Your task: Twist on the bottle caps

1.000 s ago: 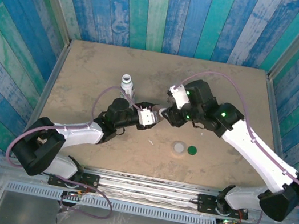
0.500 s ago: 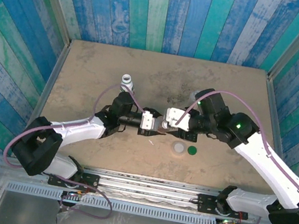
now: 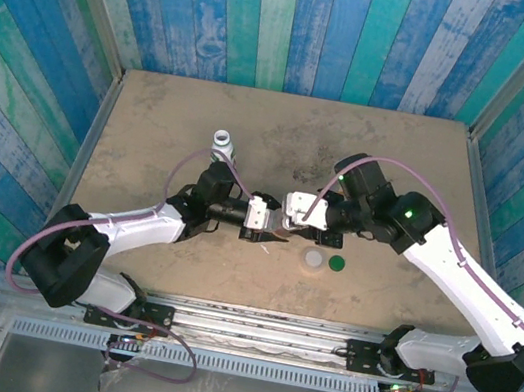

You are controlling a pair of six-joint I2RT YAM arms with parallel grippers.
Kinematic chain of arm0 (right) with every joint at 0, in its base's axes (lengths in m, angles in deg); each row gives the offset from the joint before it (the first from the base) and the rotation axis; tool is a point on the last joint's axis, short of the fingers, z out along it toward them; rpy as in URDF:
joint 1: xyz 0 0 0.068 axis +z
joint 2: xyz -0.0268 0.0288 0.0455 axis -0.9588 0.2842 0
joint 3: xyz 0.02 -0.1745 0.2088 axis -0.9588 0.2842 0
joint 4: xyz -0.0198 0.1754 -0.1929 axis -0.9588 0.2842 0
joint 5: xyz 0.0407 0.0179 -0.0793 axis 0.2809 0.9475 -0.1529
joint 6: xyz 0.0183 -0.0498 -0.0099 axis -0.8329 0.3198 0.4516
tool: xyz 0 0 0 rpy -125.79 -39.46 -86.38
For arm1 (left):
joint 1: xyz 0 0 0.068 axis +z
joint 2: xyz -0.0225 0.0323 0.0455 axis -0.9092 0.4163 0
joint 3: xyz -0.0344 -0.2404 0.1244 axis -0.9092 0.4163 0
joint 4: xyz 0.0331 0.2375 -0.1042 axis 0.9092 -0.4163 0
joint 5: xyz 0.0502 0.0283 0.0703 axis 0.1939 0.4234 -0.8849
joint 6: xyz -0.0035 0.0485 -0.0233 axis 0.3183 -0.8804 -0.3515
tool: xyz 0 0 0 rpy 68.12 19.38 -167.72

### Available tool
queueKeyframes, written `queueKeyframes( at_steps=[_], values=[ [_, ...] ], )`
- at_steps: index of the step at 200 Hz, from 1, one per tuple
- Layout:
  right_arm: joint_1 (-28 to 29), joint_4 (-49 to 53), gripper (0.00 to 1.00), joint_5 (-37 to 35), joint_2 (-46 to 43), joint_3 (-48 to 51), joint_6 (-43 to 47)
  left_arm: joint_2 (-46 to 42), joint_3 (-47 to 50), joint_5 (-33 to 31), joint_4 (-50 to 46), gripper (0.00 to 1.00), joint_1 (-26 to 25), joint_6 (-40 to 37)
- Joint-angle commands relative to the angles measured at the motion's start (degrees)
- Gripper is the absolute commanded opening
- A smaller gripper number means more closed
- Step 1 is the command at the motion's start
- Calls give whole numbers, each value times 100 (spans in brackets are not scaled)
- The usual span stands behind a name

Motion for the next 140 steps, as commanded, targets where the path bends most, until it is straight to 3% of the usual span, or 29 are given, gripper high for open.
queueKeyframes(
  at_steps=[1, 34, 54, 80, 126, 140],
  values=[
    [24, -28, 39, 78, 70, -135, -73, -15, -129, 113, 17, 60, 11, -37],
    [24, -42, 20, 43, 68, -152, -190, 5, -113, 20, 17, 60, 14, -40],
    [18, -65, 19, 19, 58, -121, -368, 29, -89, -149, 152, 60, 10, 30],
    [21, -214, 14, -40, 89, -63, -1027, 8, 83, -851, 692, 59, 14, 349],
    [25, -1302, 2, -118, 42, 219, -4030, -34, 300, -2000, 1291, 58, 10, 568],
    [20, -1537, 1, -461, 45, 310, -4979, -71, 391, -2268, 1501, 58, 14, 622]
  ],
)
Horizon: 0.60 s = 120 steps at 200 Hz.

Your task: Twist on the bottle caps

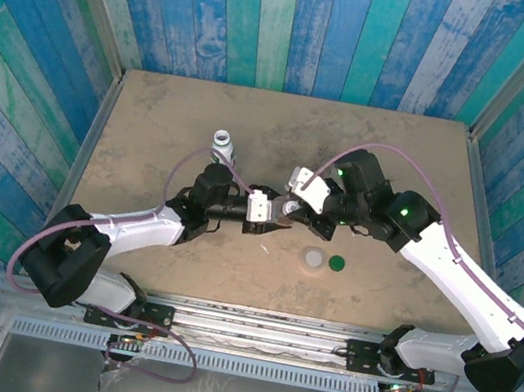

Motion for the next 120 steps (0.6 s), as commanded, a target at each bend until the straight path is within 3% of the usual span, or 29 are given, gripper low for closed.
queueKeyframes(
  at_steps=[1, 28, 53, 78, 106, 120],
  values=[
    [71, -734, 1, -16, -10, 145, -2359, -67, 164, -1114, 645, 58, 8, 137],
    [69, -554, 1, -1150, 148, 157, -4347, -93, 222, -1433, 715, 58, 6, 107],
    [70, -263, 2, -1210, 324, 85, -5279, -17, 258, -1474, 755, 58, 5, 36],
    [64, -360, 8, -1198, 268, 109, -4925, 16, 266, -1121, 845, 58, 5, 113],
    [64, -658, 43, -868, -157, 149, -3395, -1, 273, -823, 899, 58, 8, 380],
    [56, -944, 55, -785, -538, 362, -2547, 74, 155, -480, 785, 58, 29, 535]
  ],
)
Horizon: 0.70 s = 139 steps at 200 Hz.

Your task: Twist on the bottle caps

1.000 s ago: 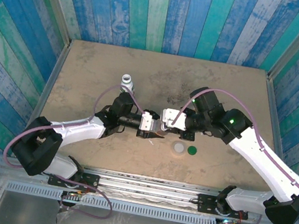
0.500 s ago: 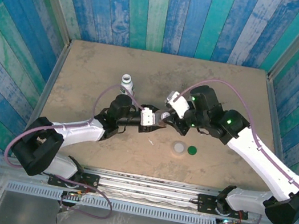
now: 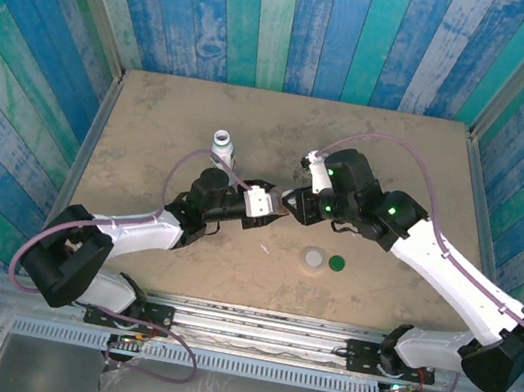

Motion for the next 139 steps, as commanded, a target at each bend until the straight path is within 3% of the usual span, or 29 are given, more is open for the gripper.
queueKeyframes(
  at_steps=[1, 22, 46, 62, 86, 114, 139],
  values=[
    [-51, -416, 55, 70, -675, 239, 1367, 78, -117, 578, 204, 58, 39, 246],
    [-67, -1143, 57, 267, -1300, 794, 2287, 224, -263, 1512, 245, 58, 105, 526],
    [-79, -2158, 61, 1182, -1911, 1540, 3107, 295, -283, 2511, 749, 58, 142, 948],
    [-89, -2323, 60, 1649, -2070, 1718, 3656, 266, -329, 3039, 758, 59, 149, 976],
    [-109, -2212, 62, 2430, -2001, 1700, 4228, 203, -330, 3280, 795, 59, 142, 979],
    [-104, -2226, 62, 2731, -1769, 1642, 4401, 214, -345, 3397, 771, 59, 146, 941],
    [-104, -2141, 54, 2874, -1556, 1572, 4457, 190, -347, 3435, 717, 59, 149, 887]
  ],
)
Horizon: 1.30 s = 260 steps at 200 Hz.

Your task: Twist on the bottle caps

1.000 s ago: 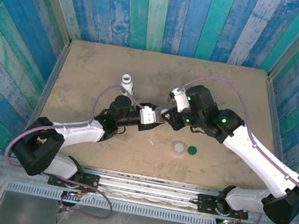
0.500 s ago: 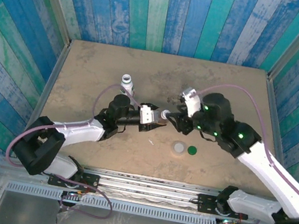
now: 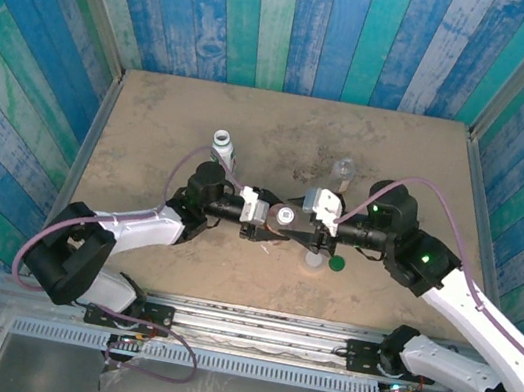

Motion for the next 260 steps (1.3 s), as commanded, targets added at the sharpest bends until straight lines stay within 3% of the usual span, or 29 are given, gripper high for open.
queueKeyframes(
  at_steps=[1, 76, 92, 111, 129, 154, 184, 214, 243, 260],
  values=[
    [-15, -32, 53, 444, 166, -99, 326, 64, -148, 285, 82, 59, 16, 17],
    [-15, 72, 38, 558, 441, -224, 445, 12, -157, 264, -129, 60, 11, -174],
    [-19, 56, 30, 568, 505, -219, 395, 24, -136, 156, -126, 60, 11, -196],
    [-15, 39, 22, 464, 567, -219, 293, 55, -121, -294, 16, 59, 15, -111],
    [-15, -195, 8, 104, 603, -170, -10, 52, -17, -1257, 407, 59, 13, 111],
    [-6, -850, 1, -1273, 661, -8, -914, 94, 1, -2590, 832, 58, 12, 328],
    [162, -1631, 1, -3444, 726, 326, -2035, 270, 10, -4025, 1376, 58, -22, 735],
    [392, -1774, 1, -5270, 947, 388, -3557, 439, -33, -5174, 1508, 56, -278, 584],
    [626, -1393, 1, -6243, 1434, 72, -4736, 650, -142, -6275, 1617, 55, -735, 268],
    [653, -1354, 2, -6312, 1551, -23, -4913, 713, -179, -6431, 1566, 55, -846, 261]
  ],
)
